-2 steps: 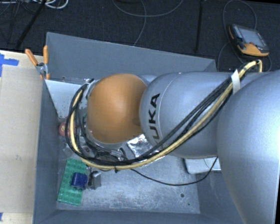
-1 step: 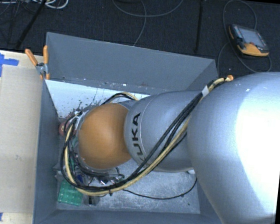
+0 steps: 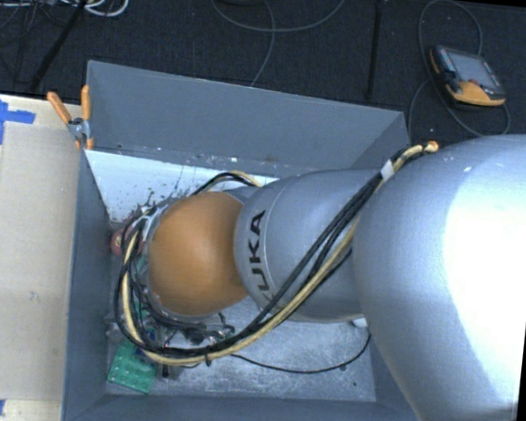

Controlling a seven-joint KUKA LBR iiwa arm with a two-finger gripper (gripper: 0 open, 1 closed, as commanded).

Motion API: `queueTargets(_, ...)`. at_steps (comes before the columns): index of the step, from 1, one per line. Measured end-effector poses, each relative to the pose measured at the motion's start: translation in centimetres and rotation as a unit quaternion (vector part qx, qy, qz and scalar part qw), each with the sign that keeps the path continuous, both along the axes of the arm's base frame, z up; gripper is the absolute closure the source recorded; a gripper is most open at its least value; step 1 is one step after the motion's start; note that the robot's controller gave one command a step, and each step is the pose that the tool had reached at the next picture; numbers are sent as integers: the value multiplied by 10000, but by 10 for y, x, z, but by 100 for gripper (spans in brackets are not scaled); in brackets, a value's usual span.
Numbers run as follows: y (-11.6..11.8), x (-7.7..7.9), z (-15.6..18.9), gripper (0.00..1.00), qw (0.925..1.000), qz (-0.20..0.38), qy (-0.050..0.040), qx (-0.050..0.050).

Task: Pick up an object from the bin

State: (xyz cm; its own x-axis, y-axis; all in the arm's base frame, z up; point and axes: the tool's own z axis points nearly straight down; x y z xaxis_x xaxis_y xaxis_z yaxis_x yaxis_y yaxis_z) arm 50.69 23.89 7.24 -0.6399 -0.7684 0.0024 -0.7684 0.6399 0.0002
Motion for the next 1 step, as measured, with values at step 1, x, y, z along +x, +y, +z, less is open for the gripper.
queueTargets(1,-7,8,131,100,10000,-11,-49,27)
